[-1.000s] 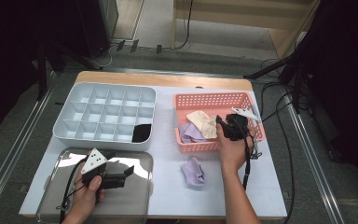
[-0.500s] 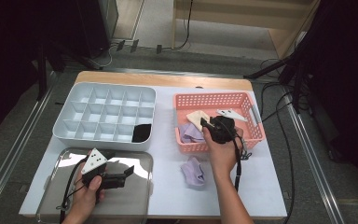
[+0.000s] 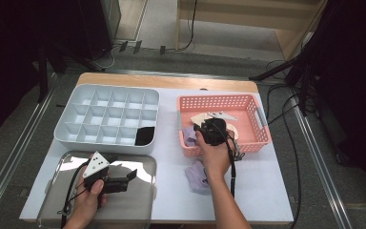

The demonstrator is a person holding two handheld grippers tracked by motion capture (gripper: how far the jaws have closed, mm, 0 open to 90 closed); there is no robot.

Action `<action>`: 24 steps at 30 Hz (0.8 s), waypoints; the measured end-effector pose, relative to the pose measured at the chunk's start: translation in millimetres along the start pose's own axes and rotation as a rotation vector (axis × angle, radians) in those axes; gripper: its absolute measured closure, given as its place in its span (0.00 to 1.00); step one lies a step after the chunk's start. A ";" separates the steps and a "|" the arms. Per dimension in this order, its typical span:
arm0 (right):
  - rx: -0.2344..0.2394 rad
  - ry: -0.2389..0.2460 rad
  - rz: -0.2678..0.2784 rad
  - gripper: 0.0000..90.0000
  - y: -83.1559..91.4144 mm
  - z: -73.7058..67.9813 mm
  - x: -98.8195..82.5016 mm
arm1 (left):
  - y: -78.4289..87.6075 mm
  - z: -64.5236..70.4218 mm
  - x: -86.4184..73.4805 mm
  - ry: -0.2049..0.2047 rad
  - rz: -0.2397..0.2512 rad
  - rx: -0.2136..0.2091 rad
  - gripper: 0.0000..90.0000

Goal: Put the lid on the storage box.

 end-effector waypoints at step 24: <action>-0.084 -0.036 -0.239 0.61 -22.8 -11.1 2.3 | -0.3 0.3 0.1 -0.004 0.001 0.002 0.08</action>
Point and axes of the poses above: each handheld gripper's, and its own axes: y roughly backward along the jaws, x roughly out of its top, z roughly to its right, the point moved 1 cm from there along -y, roughly forward along the jaws, and after that the axes turned 9 degrees about -z, right-handed, at the moved point
